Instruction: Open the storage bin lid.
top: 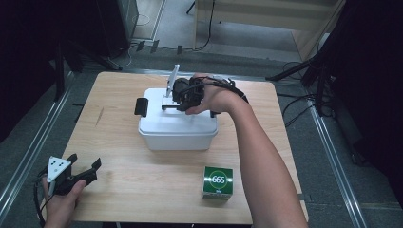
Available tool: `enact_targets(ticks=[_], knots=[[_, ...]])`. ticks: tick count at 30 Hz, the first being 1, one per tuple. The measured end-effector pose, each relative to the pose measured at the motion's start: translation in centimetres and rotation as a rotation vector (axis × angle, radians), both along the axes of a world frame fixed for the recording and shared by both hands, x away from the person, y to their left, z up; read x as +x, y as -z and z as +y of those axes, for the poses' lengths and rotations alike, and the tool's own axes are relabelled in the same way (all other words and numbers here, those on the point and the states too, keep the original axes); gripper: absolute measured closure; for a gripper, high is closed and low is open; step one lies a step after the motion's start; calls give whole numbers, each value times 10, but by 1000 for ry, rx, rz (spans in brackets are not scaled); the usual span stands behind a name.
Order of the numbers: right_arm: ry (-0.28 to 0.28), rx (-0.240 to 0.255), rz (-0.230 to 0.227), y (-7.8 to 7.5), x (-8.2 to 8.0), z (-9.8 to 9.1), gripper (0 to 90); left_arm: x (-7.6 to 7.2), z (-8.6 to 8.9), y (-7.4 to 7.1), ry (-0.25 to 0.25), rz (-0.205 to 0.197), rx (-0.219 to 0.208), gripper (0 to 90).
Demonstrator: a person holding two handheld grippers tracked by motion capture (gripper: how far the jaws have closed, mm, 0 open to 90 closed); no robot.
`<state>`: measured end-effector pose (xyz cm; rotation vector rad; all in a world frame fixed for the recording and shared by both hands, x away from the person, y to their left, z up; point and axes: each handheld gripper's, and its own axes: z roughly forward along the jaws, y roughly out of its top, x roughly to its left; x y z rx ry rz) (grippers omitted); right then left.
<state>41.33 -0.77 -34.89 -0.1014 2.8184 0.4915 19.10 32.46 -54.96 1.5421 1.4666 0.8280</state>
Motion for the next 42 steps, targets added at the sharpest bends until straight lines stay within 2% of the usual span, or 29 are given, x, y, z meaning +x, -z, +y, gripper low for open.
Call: enact_targets(ticks=[3,7,12,15,23,25,30,34,38,39,42], knots=[[1,-5,5,2,0,1,768,0,0,0,1,1,3,144],[4,-3,-17,1,1,1,831,0,0,0,3,3,4,144],[16,-14,-19,0,0,1,844,0,0,0,6,6,6,144],[-22,-13,-37,0,1,1,854,0,-1,0,3,5,8,144],[-30,-15,-38,-2,1,1,858,1,-1,0,4,8,10,144],[-12,-11,-36,-4,-1,-1,859,1,-1,0,4,10,11,144],[-36,9,-47,-12,-1,-2,859,1,-1,0,4,9,15,144],[-16,29,-50,-22,-4,-5,860,1,-1,0,5,9,15,144],[-40,44,-63,-28,-4,-8,860,1,-2,0,3,8,14,144],[-25,43,-62,-30,-5,-9,860,1,-2,0,4,8,15,144],[-33,53,-71,-36,-6,-13,860,1,-2,0,3,8,15,144]])
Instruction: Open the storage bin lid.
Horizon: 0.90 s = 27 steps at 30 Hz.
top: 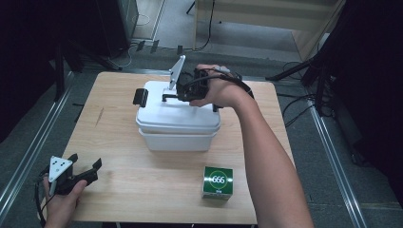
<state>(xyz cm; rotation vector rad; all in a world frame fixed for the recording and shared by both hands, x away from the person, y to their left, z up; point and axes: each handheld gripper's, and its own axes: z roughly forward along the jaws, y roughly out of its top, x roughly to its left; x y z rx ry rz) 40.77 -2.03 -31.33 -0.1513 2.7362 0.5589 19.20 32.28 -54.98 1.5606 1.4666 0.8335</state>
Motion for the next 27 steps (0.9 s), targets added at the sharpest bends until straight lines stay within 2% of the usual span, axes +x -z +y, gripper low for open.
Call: enact_targets(ticks=[15,27], knots=[[21,19,-30,-25,-6,-26,860,0,0,0,-1,2,4,144],[83,23,-43,-31,-3,-67,860,0,0,0,-3,3,3,144]])
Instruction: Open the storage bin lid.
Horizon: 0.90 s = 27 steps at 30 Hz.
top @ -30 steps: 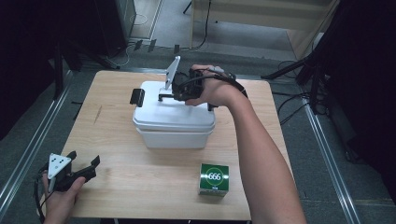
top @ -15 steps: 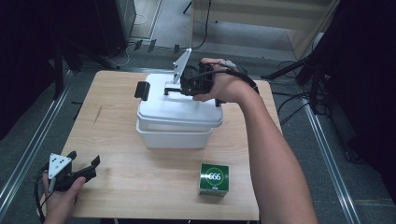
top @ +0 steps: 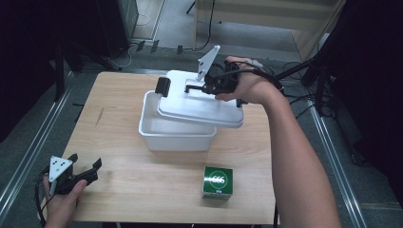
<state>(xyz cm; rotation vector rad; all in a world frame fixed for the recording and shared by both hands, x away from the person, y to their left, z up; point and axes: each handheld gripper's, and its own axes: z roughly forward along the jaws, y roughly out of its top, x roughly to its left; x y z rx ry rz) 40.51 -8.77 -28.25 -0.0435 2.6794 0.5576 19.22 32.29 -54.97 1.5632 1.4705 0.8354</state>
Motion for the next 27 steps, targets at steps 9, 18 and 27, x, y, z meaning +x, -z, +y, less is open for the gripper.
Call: enact_targets(ticks=[9,18,27], knots=[[49,2,16,3,0,-34,859,0,0,0,-3,0,2,144],[93,-10,15,7,0,-65,860,0,-1,0,1,6,3,145],[128,-26,18,14,-2,-90,860,1,-1,0,0,5,6,147]])
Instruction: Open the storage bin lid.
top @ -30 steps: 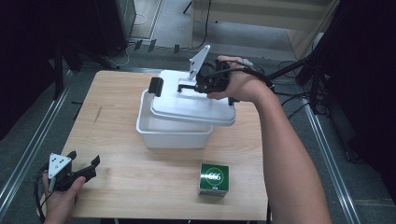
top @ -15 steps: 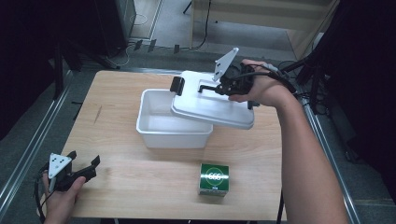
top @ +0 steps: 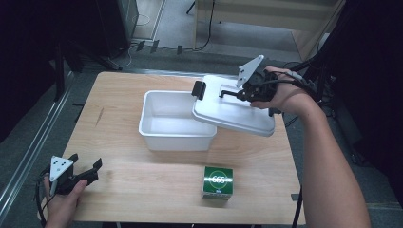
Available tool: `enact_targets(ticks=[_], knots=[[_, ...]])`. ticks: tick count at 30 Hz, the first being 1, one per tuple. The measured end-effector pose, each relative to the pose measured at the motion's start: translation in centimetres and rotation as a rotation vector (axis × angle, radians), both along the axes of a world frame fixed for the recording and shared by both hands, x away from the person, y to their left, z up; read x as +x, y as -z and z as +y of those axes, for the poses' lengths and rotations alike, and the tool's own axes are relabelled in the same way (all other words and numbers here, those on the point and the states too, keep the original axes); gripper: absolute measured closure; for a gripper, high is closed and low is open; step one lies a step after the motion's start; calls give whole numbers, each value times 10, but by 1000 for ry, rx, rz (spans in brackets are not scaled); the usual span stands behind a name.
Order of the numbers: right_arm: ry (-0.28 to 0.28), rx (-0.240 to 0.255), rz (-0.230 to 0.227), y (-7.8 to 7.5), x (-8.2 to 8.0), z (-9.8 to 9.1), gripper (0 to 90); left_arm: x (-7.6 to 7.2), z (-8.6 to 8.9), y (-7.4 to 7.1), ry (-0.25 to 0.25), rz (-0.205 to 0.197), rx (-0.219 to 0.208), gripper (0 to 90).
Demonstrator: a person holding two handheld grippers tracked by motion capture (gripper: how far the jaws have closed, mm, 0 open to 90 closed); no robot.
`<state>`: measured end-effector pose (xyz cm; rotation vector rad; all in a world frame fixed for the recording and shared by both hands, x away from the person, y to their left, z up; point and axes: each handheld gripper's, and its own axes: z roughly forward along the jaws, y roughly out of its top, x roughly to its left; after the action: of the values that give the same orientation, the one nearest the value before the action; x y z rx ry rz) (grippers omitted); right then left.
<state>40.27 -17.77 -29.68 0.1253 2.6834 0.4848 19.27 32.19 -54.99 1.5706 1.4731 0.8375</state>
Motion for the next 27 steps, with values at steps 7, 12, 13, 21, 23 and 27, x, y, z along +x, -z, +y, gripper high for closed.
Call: enact_targets(ticks=[7,12,13,21,23,27], knots=[[25,9,0,3,-2,-19,860,0,0,0,-2,1,-2,147],[36,-2,0,6,-4,-29,860,0,0,0,-2,1,0,147],[41,1,1,7,-4,-31,860,0,0,0,-2,1,-1,147],[65,17,9,12,-6,-45,860,0,0,0,-3,2,-1,148],[64,18,11,14,-6,-48,860,0,0,0,-2,3,1,148],[79,19,19,20,-7,-56,859,0,0,0,-2,4,1,147]])
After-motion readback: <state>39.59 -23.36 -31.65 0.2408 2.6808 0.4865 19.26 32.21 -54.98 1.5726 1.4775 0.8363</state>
